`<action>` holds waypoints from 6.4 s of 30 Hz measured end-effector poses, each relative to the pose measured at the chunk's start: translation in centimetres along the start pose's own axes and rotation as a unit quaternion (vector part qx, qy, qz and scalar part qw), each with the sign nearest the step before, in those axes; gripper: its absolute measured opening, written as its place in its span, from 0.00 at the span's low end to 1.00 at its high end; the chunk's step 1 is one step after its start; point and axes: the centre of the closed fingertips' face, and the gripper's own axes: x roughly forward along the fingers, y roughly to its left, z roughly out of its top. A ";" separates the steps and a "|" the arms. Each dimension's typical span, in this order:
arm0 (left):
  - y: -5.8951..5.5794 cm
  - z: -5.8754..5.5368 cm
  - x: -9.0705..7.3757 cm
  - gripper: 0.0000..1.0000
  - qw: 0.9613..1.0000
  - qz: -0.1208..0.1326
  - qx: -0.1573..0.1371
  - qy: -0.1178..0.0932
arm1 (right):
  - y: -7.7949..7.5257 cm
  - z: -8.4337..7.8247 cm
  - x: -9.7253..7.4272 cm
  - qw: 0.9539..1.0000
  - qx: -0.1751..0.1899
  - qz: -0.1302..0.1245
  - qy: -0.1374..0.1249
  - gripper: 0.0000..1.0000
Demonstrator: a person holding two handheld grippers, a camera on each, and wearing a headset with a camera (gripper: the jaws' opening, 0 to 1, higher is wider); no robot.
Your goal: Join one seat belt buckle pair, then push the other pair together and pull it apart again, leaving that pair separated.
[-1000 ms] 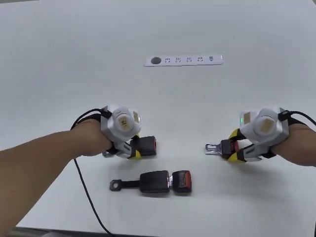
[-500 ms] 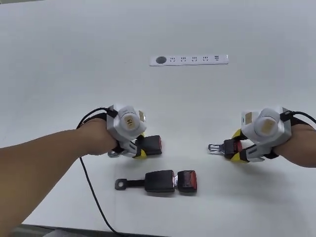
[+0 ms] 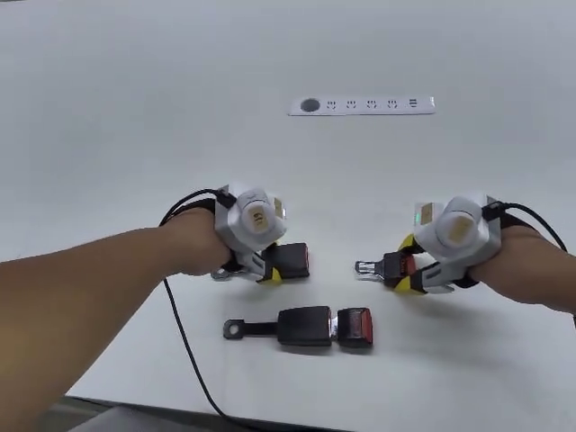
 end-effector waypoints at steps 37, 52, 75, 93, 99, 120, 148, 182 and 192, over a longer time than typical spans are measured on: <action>-0.5 0.5 0.0 0.33 0.999 -0.027 0.029 0.011 | -0.1 6.1 4.1 0.999 -0.045 0.000 -0.023 0.33; -0.5 0.4 -0.1 0.32 0.998 -0.036 0.050 -0.001 | 0.3 6.7 4.5 0.999 -0.010 0.007 -0.049 0.31; -0.5 0.6 0.1 0.31 0.998 -0.030 0.051 -0.005 | 0.1 7.8 5.2 0.999 -0.015 -0.004 -0.046 0.30; -0.6 0.7 -0.1 0.31 0.999 -0.027 0.046 -0.008 | 0.3 7.8 5.2 0.999 -0.019 -0.003 -0.042 0.31; -0.6 0.7 -0.1 0.32 0.999 -0.028 0.044 -0.012 | 0.3 7.8 5.1 0.999 -0.017 -0.005 -0.041 0.32; -0.4 0.4 0.2 0.32 0.999 -0.028 0.041 -0.002 | 0.4 6.4 4.1 0.999 -0.002 -0.015 -0.038 0.33; -0.9 0.8 -0.2 0.33 0.998 -0.019 0.055 0.004 | 0.1 -6.6 -4.2 0.998 0.043 -0.045 0.019 0.34; -1.4 1.0 -2.7 0.43 0.998 0.039 -0.021 -0.038 | 1.3 -3.7 -7.6 0.990 0.112 -0.086 -0.011 0.52; -5.1 0.5 -6.8 0.63 0.989 0.092 -0.071 -0.094 | 4.7 -1.5 -7.7 0.981 0.144 -0.113 -0.062 0.69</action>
